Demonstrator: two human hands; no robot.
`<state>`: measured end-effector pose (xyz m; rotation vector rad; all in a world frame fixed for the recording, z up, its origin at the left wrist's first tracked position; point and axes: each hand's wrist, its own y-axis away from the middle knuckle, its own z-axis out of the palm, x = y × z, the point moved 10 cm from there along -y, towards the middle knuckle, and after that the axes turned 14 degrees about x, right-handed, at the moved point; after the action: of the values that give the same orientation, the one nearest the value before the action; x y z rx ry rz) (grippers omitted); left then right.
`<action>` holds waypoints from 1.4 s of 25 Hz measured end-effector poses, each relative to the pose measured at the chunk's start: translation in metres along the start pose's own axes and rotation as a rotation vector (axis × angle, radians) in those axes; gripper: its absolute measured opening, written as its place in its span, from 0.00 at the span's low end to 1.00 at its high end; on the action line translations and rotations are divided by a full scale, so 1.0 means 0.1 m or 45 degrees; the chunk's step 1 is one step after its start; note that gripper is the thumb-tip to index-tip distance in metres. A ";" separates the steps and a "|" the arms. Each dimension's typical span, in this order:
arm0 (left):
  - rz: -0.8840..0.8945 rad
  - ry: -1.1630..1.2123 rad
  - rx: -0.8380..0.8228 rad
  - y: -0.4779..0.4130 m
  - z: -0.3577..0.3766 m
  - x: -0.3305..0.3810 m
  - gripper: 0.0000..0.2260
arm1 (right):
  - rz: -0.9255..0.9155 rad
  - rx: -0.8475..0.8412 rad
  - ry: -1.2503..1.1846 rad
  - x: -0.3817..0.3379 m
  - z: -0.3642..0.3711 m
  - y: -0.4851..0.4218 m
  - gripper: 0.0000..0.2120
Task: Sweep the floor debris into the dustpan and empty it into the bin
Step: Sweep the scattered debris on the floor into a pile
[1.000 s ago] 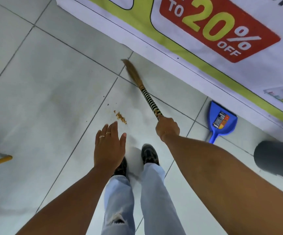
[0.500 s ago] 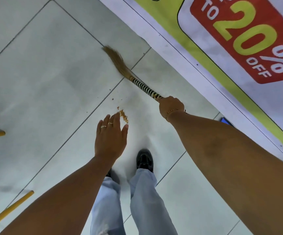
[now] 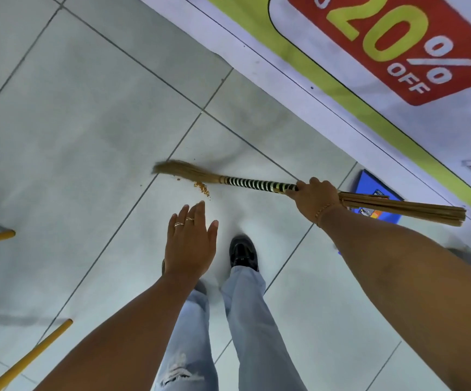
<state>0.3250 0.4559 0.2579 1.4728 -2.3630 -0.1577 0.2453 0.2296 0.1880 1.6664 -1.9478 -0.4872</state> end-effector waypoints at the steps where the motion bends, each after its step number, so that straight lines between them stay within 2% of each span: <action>1: 0.008 0.001 -0.001 0.05 0.00 0.02 0.26 | 0.002 -0.002 -0.009 0.01 0.05 0.10 0.23; 4: 0.029 0.014 -0.017 0.19 -0.01 0.03 0.27 | 0.072 0.046 -0.118 0.10 0.15 0.45 0.25; 7: 0.054 0.005 -0.021 0.27 -0.05 0.00 0.27 | 0.256 0.129 -0.272 0.25 0.20 0.74 0.29; 11: 0.036 0.027 -0.026 0.28 -0.03 -0.08 0.24 | 0.560 0.011 -0.396 0.36 0.35 0.67 0.26; 14: 0.038 0.026 -0.039 0.26 0.03 -0.11 0.23 | 0.501 -0.097 -0.408 0.10 0.42 0.50 0.25; 21: 0.059 0.044 -0.003 0.29 -0.05 -0.07 0.23 | 0.348 -0.170 -0.352 -0.32 0.44 0.56 0.24; 24: 0.072 0.066 0.016 0.27 -0.13 -0.09 0.23 | 0.294 -0.178 -0.315 -0.39 0.44 0.76 0.24; 28: 0.128 0.100 0.036 0.21 -0.22 -0.18 0.22 | 0.253 -0.084 -0.266 -0.60 0.35 1.08 0.25; 32: 0.247 0.121 0.032 0.30 -0.29 -0.37 0.22 | 0.389 0.037 -0.462 -1.17 0.19 1.45 0.30; 35: 0.372 0.138 0.039 0.53 -0.41 -0.69 0.22 | 0.588 0.049 -0.714 -1.88 0.09 1.59 0.29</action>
<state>0.3219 0.5451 0.2940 1.1016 -2.4659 0.0315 0.1335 0.4419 0.2442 1.1041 -2.6593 -0.7922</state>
